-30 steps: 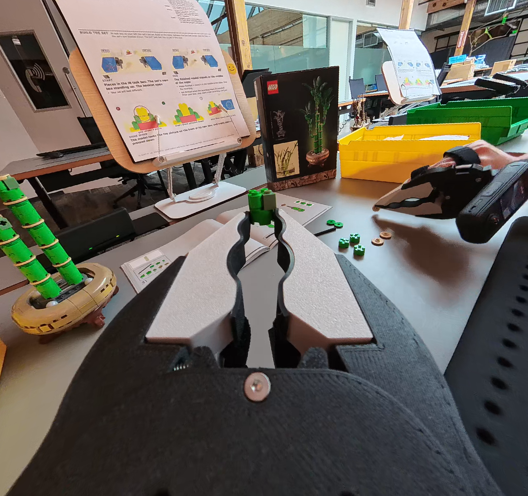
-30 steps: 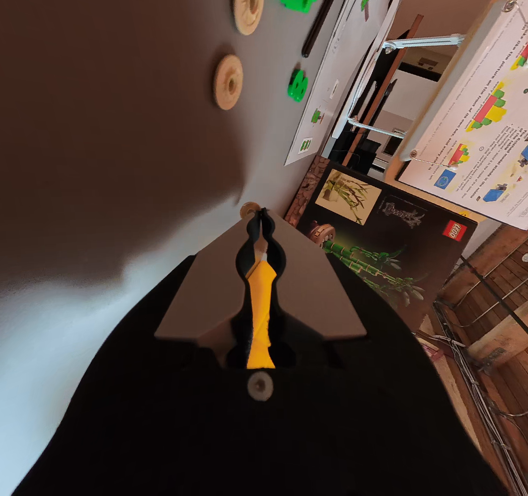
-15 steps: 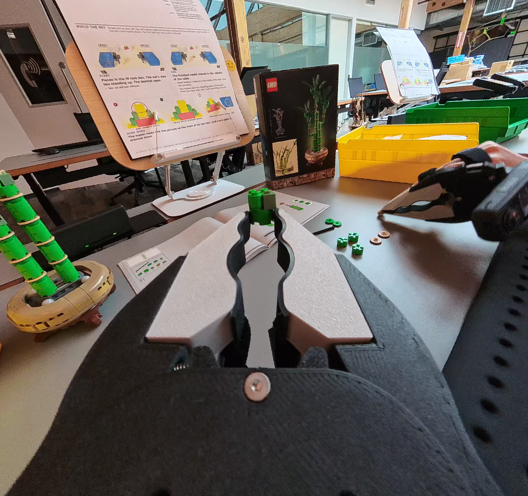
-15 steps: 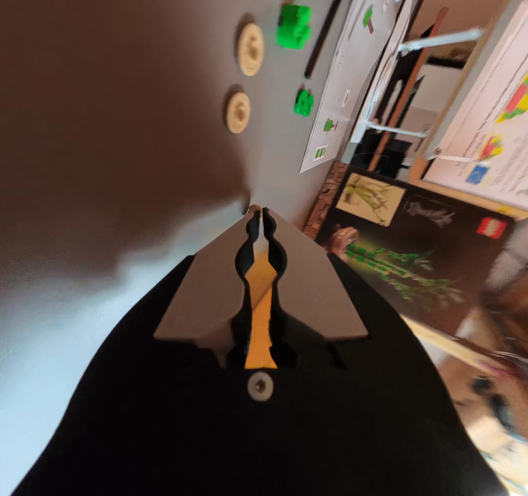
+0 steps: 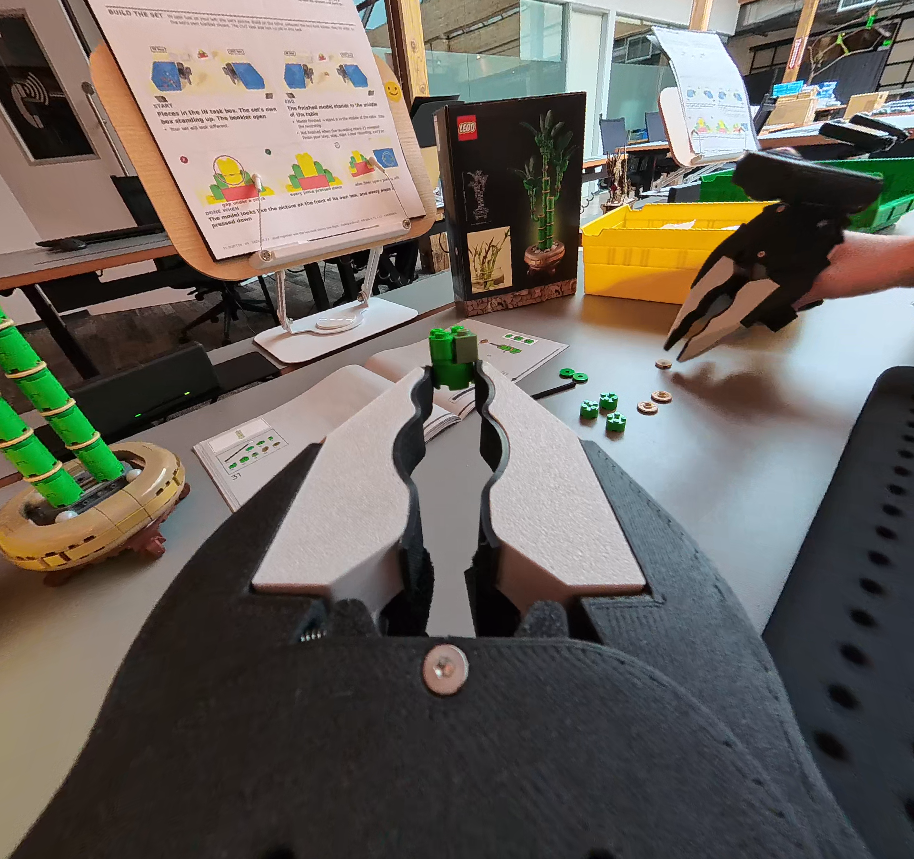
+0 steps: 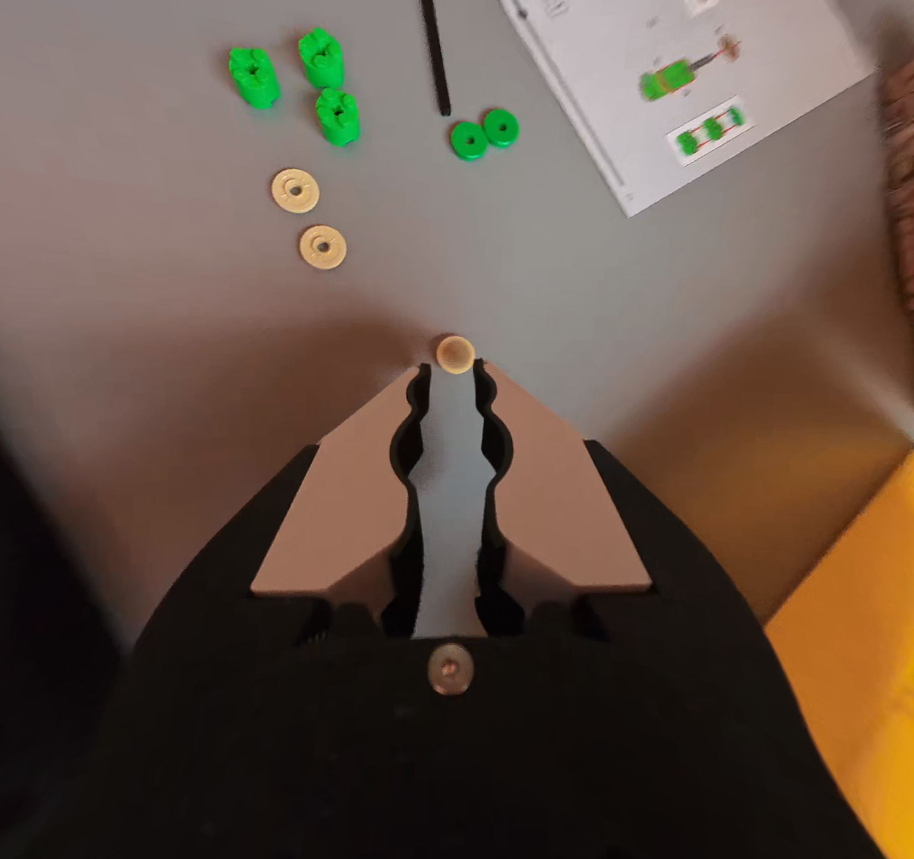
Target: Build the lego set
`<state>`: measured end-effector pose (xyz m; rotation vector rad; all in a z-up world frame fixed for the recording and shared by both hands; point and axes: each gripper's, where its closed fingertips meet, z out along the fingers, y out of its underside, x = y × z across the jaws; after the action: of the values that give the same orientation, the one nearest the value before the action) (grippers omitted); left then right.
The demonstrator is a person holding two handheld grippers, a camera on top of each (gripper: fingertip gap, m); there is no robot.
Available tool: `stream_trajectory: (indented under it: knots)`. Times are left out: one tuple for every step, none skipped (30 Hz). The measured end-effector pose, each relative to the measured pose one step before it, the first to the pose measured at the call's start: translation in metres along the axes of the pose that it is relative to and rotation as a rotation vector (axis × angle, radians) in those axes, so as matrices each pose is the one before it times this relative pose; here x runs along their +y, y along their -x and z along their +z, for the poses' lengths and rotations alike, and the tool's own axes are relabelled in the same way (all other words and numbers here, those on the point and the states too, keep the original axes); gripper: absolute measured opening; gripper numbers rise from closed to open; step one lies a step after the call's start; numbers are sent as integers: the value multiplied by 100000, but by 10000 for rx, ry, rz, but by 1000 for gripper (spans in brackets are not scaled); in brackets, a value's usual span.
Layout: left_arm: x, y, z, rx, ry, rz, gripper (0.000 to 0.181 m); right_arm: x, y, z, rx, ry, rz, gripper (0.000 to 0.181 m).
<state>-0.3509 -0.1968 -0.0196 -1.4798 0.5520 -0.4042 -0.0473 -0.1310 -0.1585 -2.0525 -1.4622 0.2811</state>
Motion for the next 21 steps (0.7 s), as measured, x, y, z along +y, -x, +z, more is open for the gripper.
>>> stream_trajectory:
  knots:
    - [31,12,20,0,14,4,14,137,222,213,-369,261,114,21]
    - [61,-4,23,6,21,-11,14,45,51,143,-182,198,-118,23]
    - [58,0,26,15,24,-27,14,-26,-52,77,-85,147,-275,24]
    - [42,-8,26,18,13,-26,14,-67,-203,40,20,137,-320,25]
    - [34,-2,13,12,8,-13,14,-71,-154,46,-34,140,-293,26]
    - [29,-2,21,6,13,-2,14,-38,45,74,-198,181,-221,26]
    - [33,-20,30,10,17,1,14,1,34,66,-227,219,-200,26]
    - [47,-18,23,14,19,4,14,7,-132,22,-104,235,-244,27]
    - [57,-27,37,15,27,6,14,28,-3,20,-166,234,-313,28]
    - [64,-26,41,18,32,6,14,61,-57,-10,-128,253,-335,28]
    - [51,-48,31,25,24,5,14,47,-99,13,-102,248,-292,28]
    - [36,-60,31,31,13,9,14,14,-41,40,-138,211,-225,28]
    - [20,-59,25,30,9,14,14,-8,12,43,-188,192,-137,28]
    - [35,-30,40,13,20,16,14,3,-71,56,-162,199,-14,28]
    - [49,-7,24,-7,31,19,14,36,-61,51,-160,222,49,29]
    - [60,-1,27,-3,31,15,14,40,-22,34,-151,215,39,29]
    - [41,1,29,6,22,4,14,9,80,34,-143,173,-36,27]
    - [46,-16,18,13,19,-8,14,-2,89,16,-86,160,-143,26]
    - [39,-12,27,20,20,-17,14,2,7,13,-5,145,-206,26]
    - [36,-14,28,21,17,-19,14,-12,14,5,-15,139,-195,25]
    - [23,-24,24,19,10,-9,14,-25,43,19,-49,116,-132,24]
